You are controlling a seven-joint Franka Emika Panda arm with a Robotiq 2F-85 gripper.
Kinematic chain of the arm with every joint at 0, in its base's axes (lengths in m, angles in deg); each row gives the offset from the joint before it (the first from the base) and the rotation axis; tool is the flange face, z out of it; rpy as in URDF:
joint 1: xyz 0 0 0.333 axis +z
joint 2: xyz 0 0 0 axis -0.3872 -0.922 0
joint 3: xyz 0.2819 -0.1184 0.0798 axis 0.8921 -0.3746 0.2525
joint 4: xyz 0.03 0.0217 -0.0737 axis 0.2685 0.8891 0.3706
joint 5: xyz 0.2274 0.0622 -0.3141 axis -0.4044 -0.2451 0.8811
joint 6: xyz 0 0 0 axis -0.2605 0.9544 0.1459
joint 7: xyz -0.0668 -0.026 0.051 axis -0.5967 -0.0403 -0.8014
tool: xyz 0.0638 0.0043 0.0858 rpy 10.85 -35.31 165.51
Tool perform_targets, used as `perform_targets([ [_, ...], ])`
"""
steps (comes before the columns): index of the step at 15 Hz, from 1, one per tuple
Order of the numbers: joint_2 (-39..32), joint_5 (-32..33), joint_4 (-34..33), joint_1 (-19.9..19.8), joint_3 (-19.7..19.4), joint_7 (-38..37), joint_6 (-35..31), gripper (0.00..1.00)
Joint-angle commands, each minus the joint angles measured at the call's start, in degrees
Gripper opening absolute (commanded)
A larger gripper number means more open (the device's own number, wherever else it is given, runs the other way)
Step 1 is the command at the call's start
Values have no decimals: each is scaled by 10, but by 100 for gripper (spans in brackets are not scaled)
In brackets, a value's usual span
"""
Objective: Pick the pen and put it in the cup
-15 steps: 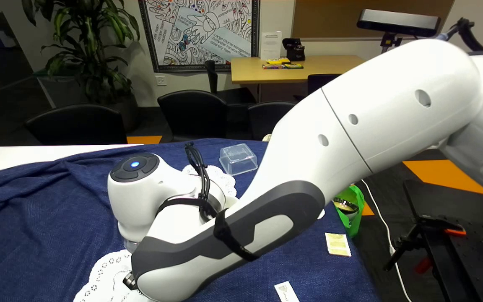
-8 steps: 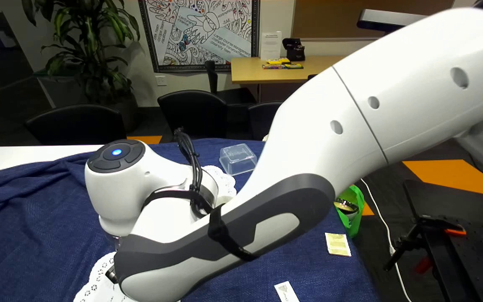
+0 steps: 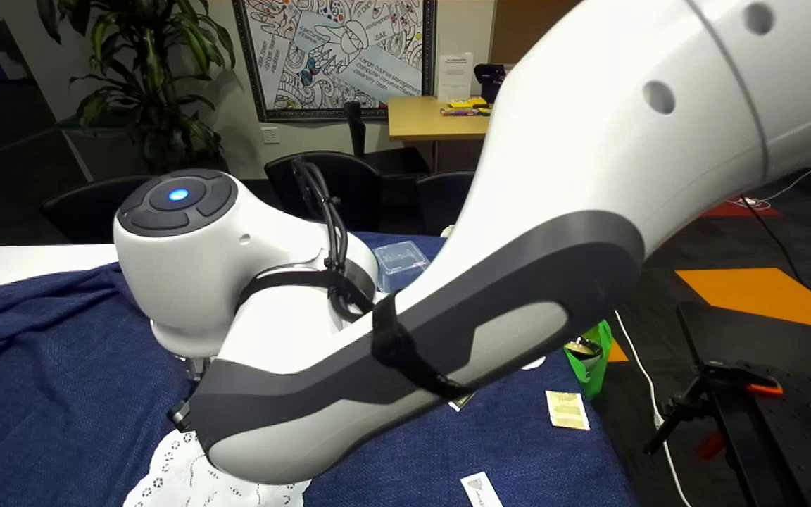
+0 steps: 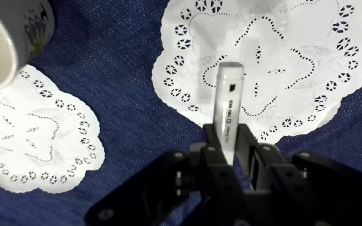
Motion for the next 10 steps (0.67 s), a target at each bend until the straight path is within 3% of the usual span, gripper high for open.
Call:
perform_targets([
  [1,95,47,133,36,-34,-73,-41,5],
  [10,241,173,359,101,-106,-241,-112,5],
])
